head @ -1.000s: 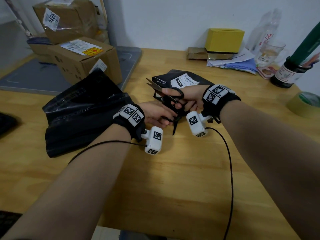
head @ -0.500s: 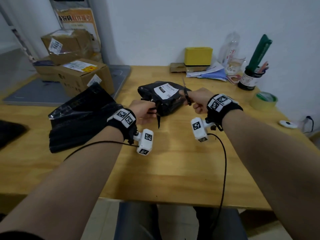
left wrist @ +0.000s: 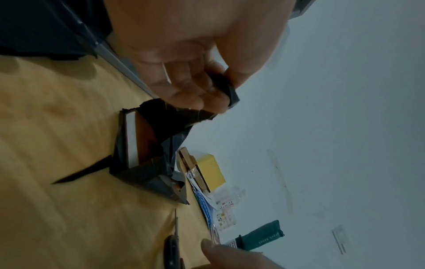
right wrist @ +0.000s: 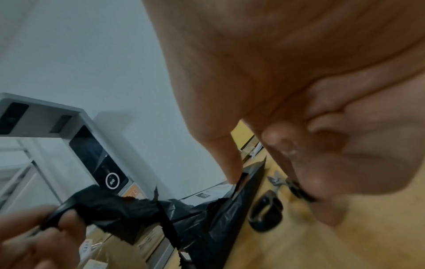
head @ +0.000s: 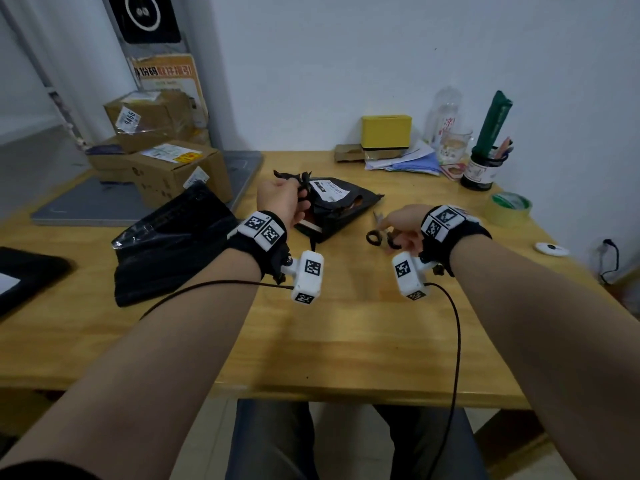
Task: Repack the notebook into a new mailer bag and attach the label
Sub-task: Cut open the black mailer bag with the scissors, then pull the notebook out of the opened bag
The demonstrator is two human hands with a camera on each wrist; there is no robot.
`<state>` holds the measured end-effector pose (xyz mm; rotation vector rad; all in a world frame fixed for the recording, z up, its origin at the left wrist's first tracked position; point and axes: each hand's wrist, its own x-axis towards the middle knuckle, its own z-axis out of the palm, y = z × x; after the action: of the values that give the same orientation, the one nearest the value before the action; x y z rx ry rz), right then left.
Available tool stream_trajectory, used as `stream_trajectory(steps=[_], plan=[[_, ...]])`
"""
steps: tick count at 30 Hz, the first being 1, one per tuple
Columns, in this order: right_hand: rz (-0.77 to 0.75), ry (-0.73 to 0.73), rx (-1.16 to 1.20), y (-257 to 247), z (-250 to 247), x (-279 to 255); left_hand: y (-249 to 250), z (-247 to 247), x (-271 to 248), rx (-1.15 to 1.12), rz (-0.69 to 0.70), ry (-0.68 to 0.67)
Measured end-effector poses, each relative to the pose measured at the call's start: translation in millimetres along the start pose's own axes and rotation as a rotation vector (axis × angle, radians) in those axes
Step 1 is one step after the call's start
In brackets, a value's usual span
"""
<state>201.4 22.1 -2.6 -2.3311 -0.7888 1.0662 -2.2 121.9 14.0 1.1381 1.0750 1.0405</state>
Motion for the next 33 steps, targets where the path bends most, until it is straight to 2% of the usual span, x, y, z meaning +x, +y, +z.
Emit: stream_trajectory(steps=[4,8,12,14,17,20,23,29,31,33], plan=[[-0.033,0.019,-0.049,-6,-1,-8,7,17,-6,-0.038,0.138,0.066],[-0.065,0.012,-0.091,-5,-9,-6,7,38,-16,-0.052,0.251,0.002],[-0.116,-0.009,0.069,-1,-20,-1,14,62,-23,-0.036,0.405,-0.053],[-0.239,-0.014,0.32,-2,-25,-3,14,75,-23,0.003,0.392,-0.135],[-0.368,-0.053,0.691,-3,-34,-6,0,93,-16,0.095,0.3,-0.255],[-0.425,0.037,0.64,4,-39,-5,-23,106,-11,0.219,0.24,-0.36],[-0.332,0.184,0.656,22,-42,11,-41,117,-8,0.275,0.14,-0.43],[-0.115,0.329,1.085,74,-56,41,-58,118,7,0.319,0.029,-0.384],[-0.01,0.216,1.114,87,-60,45,-62,113,16,0.329,0.022,-0.335],[0.051,0.011,0.911,92,-60,45,-65,106,25,0.338,0.01,-0.268]])
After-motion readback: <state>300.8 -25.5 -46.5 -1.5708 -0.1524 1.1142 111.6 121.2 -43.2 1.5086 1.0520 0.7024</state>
